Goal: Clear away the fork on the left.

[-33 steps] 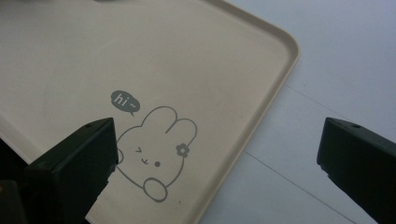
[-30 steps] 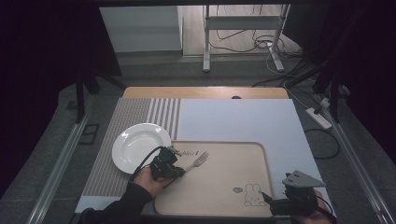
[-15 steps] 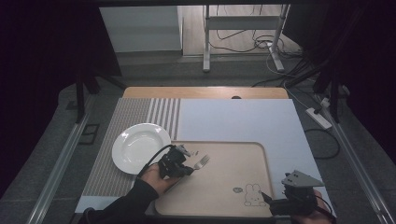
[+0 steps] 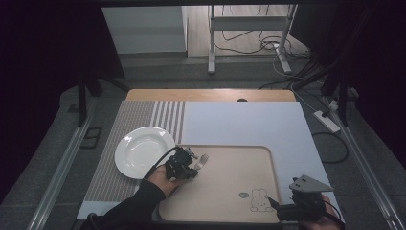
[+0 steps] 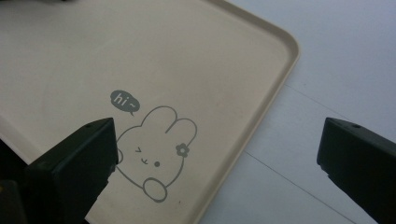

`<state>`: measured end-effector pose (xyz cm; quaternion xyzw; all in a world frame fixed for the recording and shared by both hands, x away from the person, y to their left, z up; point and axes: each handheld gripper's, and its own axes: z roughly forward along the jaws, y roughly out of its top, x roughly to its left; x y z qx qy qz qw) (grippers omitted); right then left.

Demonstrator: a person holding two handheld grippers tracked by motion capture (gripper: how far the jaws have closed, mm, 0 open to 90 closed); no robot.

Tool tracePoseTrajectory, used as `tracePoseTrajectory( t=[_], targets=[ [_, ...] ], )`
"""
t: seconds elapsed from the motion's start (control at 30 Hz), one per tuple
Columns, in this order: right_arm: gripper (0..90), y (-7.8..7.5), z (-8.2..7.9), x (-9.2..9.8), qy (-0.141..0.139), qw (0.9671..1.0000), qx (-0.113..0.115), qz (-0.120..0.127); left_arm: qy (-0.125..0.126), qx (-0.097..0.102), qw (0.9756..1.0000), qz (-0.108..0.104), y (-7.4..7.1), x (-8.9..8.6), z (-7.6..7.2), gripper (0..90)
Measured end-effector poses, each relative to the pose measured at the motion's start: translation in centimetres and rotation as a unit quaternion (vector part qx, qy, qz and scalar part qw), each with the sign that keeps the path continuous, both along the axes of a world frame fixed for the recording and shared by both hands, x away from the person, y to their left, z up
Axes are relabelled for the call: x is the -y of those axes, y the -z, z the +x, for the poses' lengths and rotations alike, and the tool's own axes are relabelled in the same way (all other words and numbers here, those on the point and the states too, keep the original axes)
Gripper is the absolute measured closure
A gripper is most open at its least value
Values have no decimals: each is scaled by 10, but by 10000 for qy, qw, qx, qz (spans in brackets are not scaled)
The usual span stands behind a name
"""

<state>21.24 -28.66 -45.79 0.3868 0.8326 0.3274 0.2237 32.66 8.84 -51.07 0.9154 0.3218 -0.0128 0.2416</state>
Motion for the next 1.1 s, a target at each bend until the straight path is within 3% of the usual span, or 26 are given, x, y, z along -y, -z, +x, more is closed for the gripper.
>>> tracePoseTrajectory(
  t=[0.3, 0.83, 1.0, 1.1],
  targets=[
    [0, 0, 0, 0, -3, 10000, -7, 9, -251, 58, 9995, 159, -1, -18, 8, 889],
    [0, 0, 0, 0, -9, 10000, -8, 6, -551, -29, 9981, 256, -1, -41, 12, 880],
    [0, 0, 0, 0, -12, 10000, -12, 2, -616, -48, 9978, 250, -1, -46, 11, 873],
    [0, 0, 0, 0, -15, 10000, -12, 2, -621, -74, 9980, 126, -1, -49, 11, 858]
  ],
)
